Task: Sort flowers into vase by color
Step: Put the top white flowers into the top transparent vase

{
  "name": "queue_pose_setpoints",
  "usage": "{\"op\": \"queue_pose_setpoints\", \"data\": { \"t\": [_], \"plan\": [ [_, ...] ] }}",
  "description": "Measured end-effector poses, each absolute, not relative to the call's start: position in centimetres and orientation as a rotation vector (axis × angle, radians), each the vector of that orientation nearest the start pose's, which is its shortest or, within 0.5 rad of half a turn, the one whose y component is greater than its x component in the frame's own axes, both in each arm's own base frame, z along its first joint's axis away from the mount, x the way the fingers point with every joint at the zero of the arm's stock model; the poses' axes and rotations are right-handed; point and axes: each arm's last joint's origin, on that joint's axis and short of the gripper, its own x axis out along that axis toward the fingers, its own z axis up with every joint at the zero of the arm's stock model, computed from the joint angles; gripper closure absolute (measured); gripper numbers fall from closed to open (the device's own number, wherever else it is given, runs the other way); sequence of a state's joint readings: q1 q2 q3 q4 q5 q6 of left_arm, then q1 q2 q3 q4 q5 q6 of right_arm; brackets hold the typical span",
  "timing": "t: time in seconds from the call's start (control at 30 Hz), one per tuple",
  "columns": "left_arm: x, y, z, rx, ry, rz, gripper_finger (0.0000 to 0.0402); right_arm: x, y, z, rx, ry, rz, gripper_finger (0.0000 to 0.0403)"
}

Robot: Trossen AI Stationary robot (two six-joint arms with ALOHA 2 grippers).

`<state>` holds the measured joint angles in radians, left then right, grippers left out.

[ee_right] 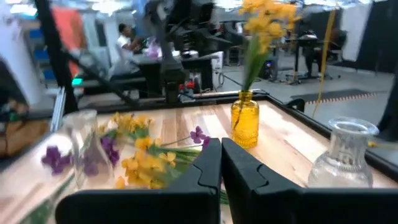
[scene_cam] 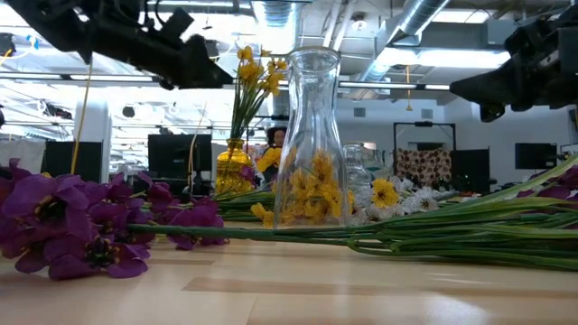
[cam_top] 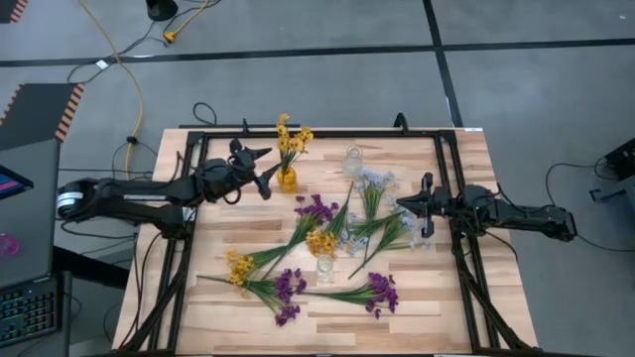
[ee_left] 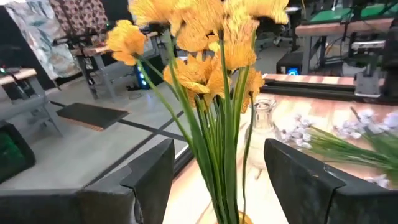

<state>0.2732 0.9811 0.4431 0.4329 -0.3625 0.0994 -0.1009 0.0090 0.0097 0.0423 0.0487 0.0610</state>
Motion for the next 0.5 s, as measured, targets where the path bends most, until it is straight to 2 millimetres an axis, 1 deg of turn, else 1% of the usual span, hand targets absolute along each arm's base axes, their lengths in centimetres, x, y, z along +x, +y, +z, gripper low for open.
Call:
{"op": "queue_pose_setpoints", "data": {
  "t": [0.1,0.27,0.4,0.5],
  "plan": [
    [18.6,5.9,24.6,0.053,0.133,0.609,0.0165,9.7,-1.2,17.2,0.13,-0.073,-0.183,0.0339],
    [16.9,4.5,25.0,-0.029,0.158,0.49,0.0165,9.6,-1.4,17.2,0.238,-0.088,-0.229,0.029],
    [16.1,3.6,25.0,-0.088,0.178,0.433,0.0165,9.6,-1.4,17.3,0.337,-0.102,-0.225,0.0238],
    [15.9,3.1,24.8,-0.118,0.208,0.4,0.0165,9.5,-1.4,17.9,0.387,-0.128,-0.218,0.0203]
  ]
}}
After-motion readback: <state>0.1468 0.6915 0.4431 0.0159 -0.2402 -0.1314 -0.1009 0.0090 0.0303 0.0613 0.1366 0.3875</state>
